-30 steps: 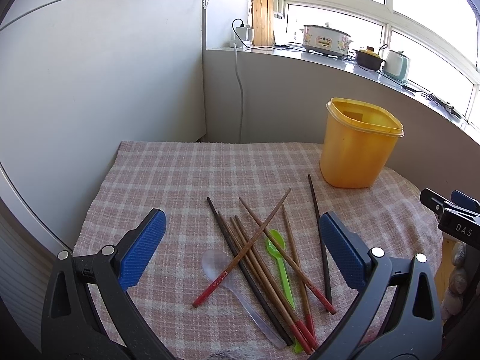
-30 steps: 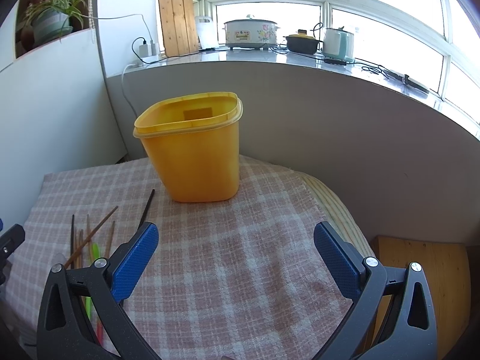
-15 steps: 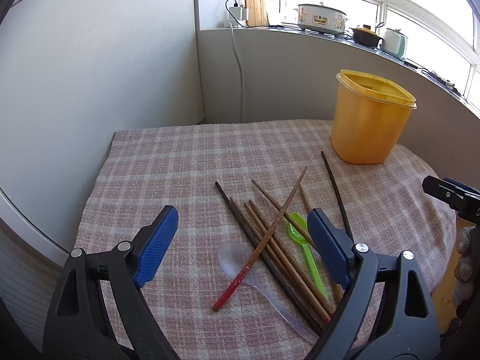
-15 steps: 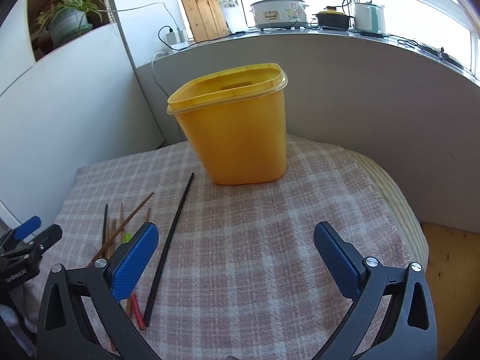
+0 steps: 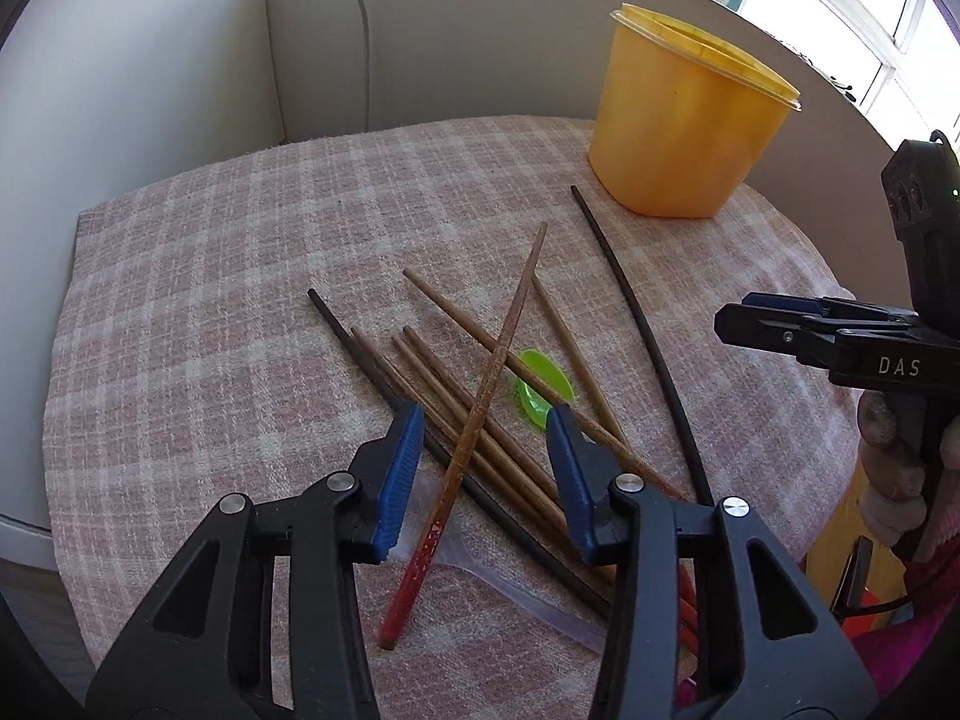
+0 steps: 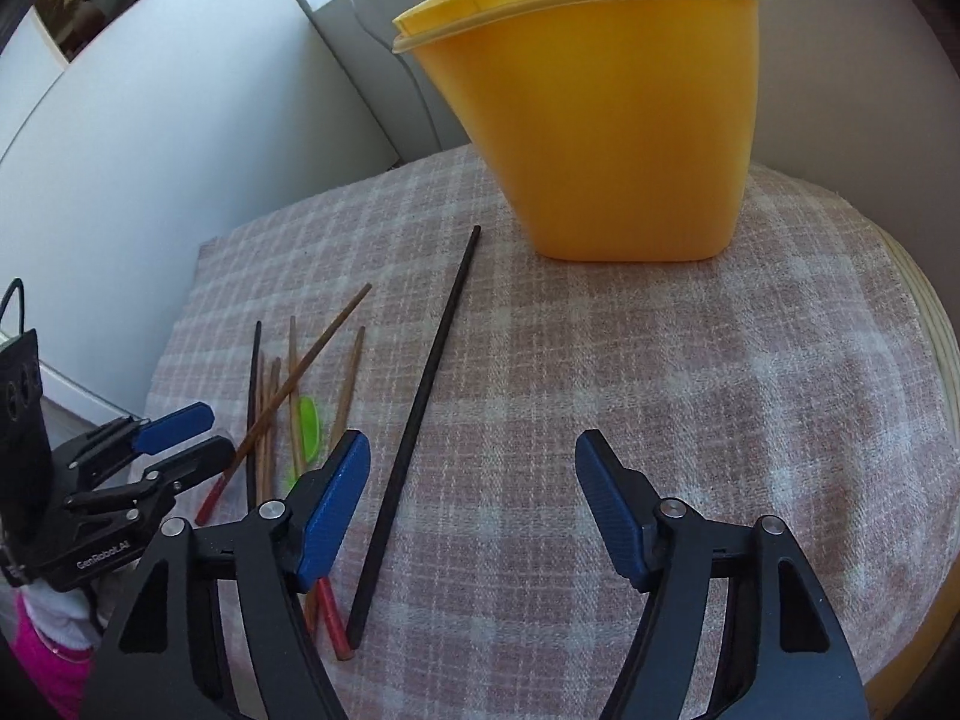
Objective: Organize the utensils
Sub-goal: 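Grasp the red-tipped wooden chopstick with the left tool while the right tool grasps the black chopstick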
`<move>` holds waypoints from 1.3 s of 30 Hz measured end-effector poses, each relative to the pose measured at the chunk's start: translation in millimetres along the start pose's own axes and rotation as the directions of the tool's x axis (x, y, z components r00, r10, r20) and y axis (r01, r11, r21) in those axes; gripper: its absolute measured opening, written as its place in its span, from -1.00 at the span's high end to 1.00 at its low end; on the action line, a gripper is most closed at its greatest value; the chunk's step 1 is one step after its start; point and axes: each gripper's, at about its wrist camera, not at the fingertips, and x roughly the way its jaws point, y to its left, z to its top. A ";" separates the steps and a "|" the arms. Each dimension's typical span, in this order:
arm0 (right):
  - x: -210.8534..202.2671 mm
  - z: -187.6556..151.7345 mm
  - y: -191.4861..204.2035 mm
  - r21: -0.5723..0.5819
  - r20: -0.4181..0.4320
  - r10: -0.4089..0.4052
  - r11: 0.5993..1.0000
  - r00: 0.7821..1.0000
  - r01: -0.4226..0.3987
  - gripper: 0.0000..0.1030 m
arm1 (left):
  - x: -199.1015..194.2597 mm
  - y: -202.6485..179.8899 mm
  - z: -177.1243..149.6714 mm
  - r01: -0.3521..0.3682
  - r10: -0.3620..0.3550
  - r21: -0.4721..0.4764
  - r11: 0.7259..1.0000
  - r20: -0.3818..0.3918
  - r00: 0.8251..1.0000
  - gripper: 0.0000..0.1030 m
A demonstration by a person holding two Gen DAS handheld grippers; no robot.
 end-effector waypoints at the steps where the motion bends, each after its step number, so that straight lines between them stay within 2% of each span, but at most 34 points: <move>1: 3.6 0.4 3.0 -0.006 -0.010 -0.001 1.000 1.000 0.001 -0.24 | 3.7 1.4 1.5 0.008 -0.008 0.000 1.000 -0.014 1.000 0.20; 6: 22.1 5.9 19.1 -0.026 -0.054 0.011 1.000 0.998 -0.012 0.06 | 16.9 2.8 7.9 0.030 -0.030 0.010 1.000 -0.051 0.998 0.35; 11: 38.9 13.7 23.9 0.003 -0.092 0.013 1.000 0.996 -0.013 0.31 | 30.5 -1.7 16.2 0.024 -0.022 0.028 0.999 -0.063 0.998 0.38; 19: 57.0 25.2 35.5 -0.016 -0.095 -0.049 0.999 0.994 0.048 0.42 | 50.5 -2.4 27.5 0.003 0.001 0.054 0.999 -0.075 0.997 0.54; 24: 69.6 25.6 44.8 -0.044 -0.110 -0.081 0.996 0.991 0.076 0.52 | 56.4 -2.1 32.4 -0.004 0.008 0.060 0.998 -0.070 0.997 0.83; 27: 76.7 25.5 53.9 -0.084 -0.106 -0.115 0.991 0.988 0.107 0.63 | 55.0 1.7 32.4 0.004 0.000 0.057 0.998 -0.067 0.998 0.88; 28: 77.7 25.9 55.2 -0.090 -0.107 -0.122 0.990 0.987 0.112 0.73 | 55.1 2.4 32.9 0.005 -0.002 0.054 0.999 -0.066 0.998 0.88; 29: 78.7 26.7 55.9 -0.093 -0.111 -0.120 0.990 0.986 0.110 0.83 | 54.1 3.1 32.5 0.006 -0.003 0.052 0.999 -0.064 0.998 0.90; 33: 80.4 28.8 55.0 -0.094 -0.121 -0.104 0.991 0.987 0.093 0.84 | 42.6 10.4 29.1 0.014 -0.013 0.027 1.000 -0.048 0.999 0.91; 39: 65.6 31.0 43.2 -0.038 -0.123 -0.020 0.999 0.992 0.015 0.90 | 18.0 21.5 26.8 0.031 -0.031 -0.004 1.000 -0.003 1.000 0.92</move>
